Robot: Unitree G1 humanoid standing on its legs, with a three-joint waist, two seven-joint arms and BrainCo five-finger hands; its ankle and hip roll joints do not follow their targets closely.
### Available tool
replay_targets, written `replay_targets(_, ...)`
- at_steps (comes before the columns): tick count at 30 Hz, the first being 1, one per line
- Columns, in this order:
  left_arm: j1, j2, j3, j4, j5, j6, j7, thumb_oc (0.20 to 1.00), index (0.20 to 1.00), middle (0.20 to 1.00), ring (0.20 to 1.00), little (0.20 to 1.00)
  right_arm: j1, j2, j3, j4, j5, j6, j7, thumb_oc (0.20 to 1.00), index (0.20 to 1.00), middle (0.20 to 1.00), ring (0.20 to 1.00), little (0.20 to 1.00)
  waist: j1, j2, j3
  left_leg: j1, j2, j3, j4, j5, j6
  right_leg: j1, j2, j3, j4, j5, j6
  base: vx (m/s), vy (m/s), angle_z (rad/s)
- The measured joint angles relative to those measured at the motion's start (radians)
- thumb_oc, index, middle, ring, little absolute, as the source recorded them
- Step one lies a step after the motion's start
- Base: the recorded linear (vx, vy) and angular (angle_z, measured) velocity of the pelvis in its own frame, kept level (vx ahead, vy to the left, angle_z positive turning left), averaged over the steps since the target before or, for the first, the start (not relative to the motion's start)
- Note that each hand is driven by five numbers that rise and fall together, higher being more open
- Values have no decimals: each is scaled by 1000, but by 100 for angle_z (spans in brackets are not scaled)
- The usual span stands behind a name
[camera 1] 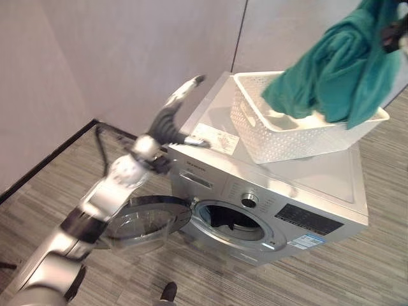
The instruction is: Grab the laundry basket,head to the washer,open it,put in the laundry and shut it.
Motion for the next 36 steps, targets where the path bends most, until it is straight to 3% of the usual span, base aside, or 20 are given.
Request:
replay_targets(1, -59, -59, -20, 40, -15, -3, 15, 1000, 1000, 1000, 1000, 1000, -1, 45, 2, 3, 10, 2, 0, 200, 200, 200, 200, 200, -19, 3, -2, 0, 0, 3, 0, 0, 0, -5, 0, 7, 0, 1, 0, -19, 0, -13)
replay_targets(5, -240, -183, -156, 246, -144, 0, 47, 1000, 1000, 1000, 1000, 1000, -3, 106, 7, 42, 29, 15, 0, 200, 200, 200, 200, 200, -23, 7, -5, -2, 3, 13, 0, 0, 0, -10, 1, 11, 0, 1, -1, -21, 3, -7)
replay_targets(9, -366, -274, -256, 476, -194, 23, 57, 1000, 1000, 1000, 1000, 1000, -14, 147, 19, 49, 37, 22, 1, 200, 200, 200, 200, 200, -28, 8, -6, -1, 4, 22, 0, 0, 0, -13, 0, 20, 1, 1, -2, -15, -1, -6)
replay_targets(15, -408, -350, -281, 653, -212, 43, 60, 1000, 1000, 1000, 1000, 1000, -42, 161, 49, 70, 80, 26, 1, 200, 200, 200, 200, 200, -38, 11, -8, -1, 4, 24, 0, 0, 0, -15, 0, 27, 0, 0, -2, -5, 0, -2)
replay_targets(19, -460, -375, -316, 805, -226, 73, 67, 1000, 1000, 1000, 1000, 1000, -44, 167, 66, 71, 121, 42, 3, 200, 200, 200, 200, 200, -54, 11, -8, -1, 4, 26, 0, 0, 0, -15, -1, 28, 0, 0, -2, 0, 0, 0)
replay_targets(22, -596, -417, -345, 1002, -228, 108, 82, 1000, 1000, 1000, 1000, 1000, -46, 201, 76, 68, 159, 49, 5, 200, 200, 200, 200, 200, -69, 16, -11, -2, 3, 26, 0, 0, 0, -18, -2, 32, 0, 3, -2, 1, -6, -1)
replay_targets(26, -720, -423, -343, 1033, -237, 108, 86, 1000, 1000, 1000, 1000, 1000, -47, 228, 74, 66, 193, 50, 19, 200, 200, 200, 200, 200, -80, 24, -16, -2, 5, 31, 0, 0, 0, -20, -1, 35, 0, 2, -2, 4, -26, -3)
replay_targets(30, -788, -421, -342, 1055, -292, 110, 87, 1000, 1000, 1000, 1000, 1000, -49, 310, 69, 36, 231, 53, 19, 200, 200, 200, 200, 200, -83, 51, -32, -2, 8, 60, 0, 0, 0, -34, 1, 60, 1, 6, -5, 10, -17, -18)
replay_targets(36, -754, -423, -335, 1052, -391, 111, 73, 1000, 1000, 1000, 1000, 1000, -53, 309, 71, 13, 274, 64, 19, 200, 200, 200, 200, 200, -94, 58, -36, -2, 10, 92, 0, 0, 0, -52, 0, 93, 1, 11, -7, 12, 3, -16)
